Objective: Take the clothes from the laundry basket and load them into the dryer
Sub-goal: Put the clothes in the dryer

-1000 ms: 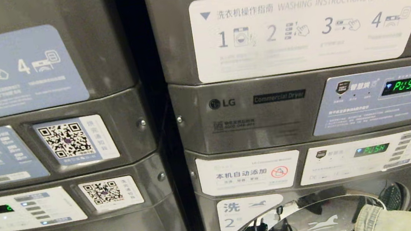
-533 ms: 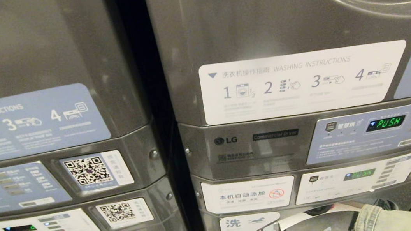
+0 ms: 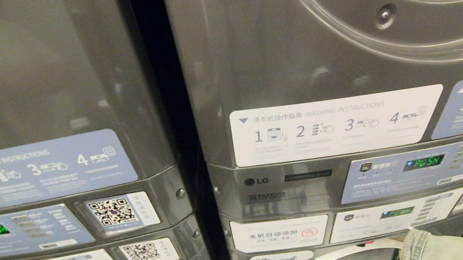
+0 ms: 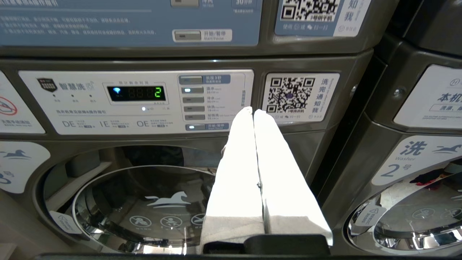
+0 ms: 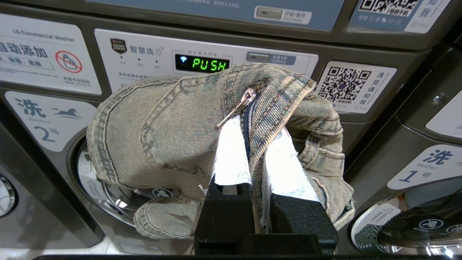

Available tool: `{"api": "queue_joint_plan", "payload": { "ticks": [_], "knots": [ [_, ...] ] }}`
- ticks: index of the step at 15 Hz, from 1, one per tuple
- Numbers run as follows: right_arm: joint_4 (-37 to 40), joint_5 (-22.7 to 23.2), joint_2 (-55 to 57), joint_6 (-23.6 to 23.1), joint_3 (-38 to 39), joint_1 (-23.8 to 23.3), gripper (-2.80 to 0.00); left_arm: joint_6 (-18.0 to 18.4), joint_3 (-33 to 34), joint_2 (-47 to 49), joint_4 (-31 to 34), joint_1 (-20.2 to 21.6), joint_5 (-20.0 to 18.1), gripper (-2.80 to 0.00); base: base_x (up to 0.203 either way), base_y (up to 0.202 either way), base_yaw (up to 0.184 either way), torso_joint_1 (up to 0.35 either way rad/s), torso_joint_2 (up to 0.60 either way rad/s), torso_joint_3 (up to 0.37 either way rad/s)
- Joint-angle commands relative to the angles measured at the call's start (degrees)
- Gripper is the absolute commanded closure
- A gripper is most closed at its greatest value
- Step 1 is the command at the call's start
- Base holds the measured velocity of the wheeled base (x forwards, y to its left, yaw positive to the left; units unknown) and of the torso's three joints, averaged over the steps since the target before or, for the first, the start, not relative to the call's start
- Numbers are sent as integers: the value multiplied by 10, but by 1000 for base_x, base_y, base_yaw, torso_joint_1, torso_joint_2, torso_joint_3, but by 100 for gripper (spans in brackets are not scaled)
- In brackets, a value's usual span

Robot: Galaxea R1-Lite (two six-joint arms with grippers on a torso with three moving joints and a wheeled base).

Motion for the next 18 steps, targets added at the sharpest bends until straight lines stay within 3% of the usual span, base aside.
{"api": "queue_joint_plan", "payload": {
  "ticks": [1,18],
  "knots": [
    [0,1,0,0,0,0,0,0,1,0,0,0,0,0,0,0,0,163,-349,-184],
    [1,0,0,3,0,1,0,0,1,0,0,0,0,0,0,0,0,134,-277,-143]
  ]
}}
